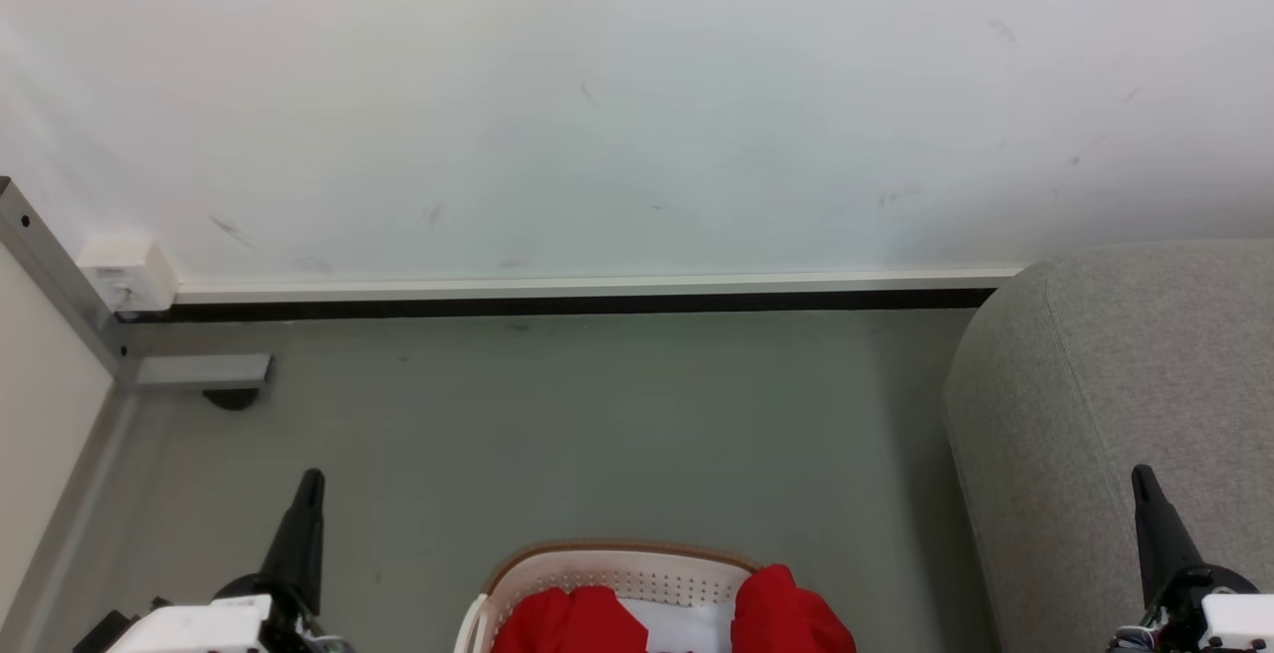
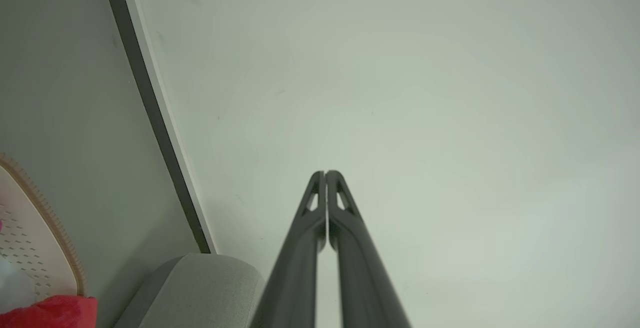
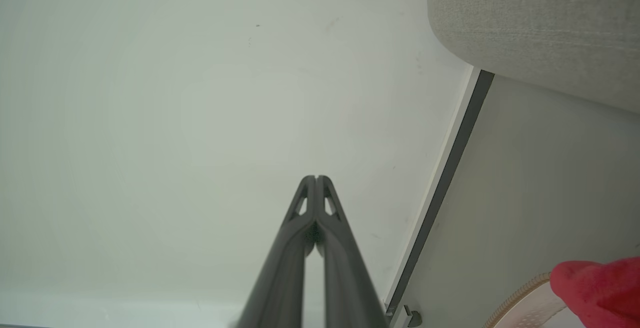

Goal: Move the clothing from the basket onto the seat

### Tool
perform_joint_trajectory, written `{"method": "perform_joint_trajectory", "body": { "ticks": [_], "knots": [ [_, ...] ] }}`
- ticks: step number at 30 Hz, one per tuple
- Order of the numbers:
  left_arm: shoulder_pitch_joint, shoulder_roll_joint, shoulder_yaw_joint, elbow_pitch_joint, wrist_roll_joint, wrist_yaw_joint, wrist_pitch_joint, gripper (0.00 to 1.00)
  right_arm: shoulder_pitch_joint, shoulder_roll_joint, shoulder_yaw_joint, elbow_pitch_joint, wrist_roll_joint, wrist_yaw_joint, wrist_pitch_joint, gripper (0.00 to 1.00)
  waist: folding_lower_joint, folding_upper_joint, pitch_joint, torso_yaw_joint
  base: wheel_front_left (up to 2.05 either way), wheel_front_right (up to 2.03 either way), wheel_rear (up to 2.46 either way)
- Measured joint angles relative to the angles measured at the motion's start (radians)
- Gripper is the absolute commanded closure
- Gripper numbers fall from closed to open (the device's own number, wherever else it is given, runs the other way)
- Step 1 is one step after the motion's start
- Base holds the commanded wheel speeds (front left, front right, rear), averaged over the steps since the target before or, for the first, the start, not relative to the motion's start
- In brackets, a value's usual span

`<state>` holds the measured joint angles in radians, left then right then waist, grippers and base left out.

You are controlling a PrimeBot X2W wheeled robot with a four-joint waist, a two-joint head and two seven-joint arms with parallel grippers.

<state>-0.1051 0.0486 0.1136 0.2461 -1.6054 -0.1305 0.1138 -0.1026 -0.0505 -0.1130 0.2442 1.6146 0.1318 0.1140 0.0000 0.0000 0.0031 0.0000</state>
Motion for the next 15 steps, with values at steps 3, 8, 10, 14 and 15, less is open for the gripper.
{"method": "perform_joint_trajectory", "body": {
  "ticks": [3,8,10,14,15],
  "knots": [
    [0.000,0.000,0.000,0.000,0.000,0.000,0.000,1.00,0.000,0.000,0.000,0.000,0.000,0.000,0.000,1.00,0.0000,0.0000,0.000,0.000,0.00,0.00,0.00],
    [0.000,0.000,0.000,0.000,0.000,0.000,0.000,1.00,0.000,0.000,0.000,0.000,0.000,0.000,0.000,1.00,0.0000,0.0000,0.000,0.000,0.00,0.00,0.00],
    [0.000,0.000,0.000,0.000,0.000,0.000,0.000,1.00,0.000,0.000,0.000,0.000,0.000,0.000,0.000,1.00,0.0000,0.0000,0.000,0.000,0.00,0.00,0.00],
    [0.000,0.000,0.000,0.000,0.000,0.000,0.000,1.00,0.000,0.000,0.000,0.000,0.000,0.000,0.000,1.00,0.0000,0.0000,0.000,0.000,0.00,0.00,0.00],
    [0.000,0.000,0.000,0.000,0.000,0.000,0.000,1.00,0.000,0.000,0.000,0.000,0.000,0.000,0.000,1.00,0.0000,0.0000,0.000,0.000,0.00,0.00,0.00]
  ]
}}
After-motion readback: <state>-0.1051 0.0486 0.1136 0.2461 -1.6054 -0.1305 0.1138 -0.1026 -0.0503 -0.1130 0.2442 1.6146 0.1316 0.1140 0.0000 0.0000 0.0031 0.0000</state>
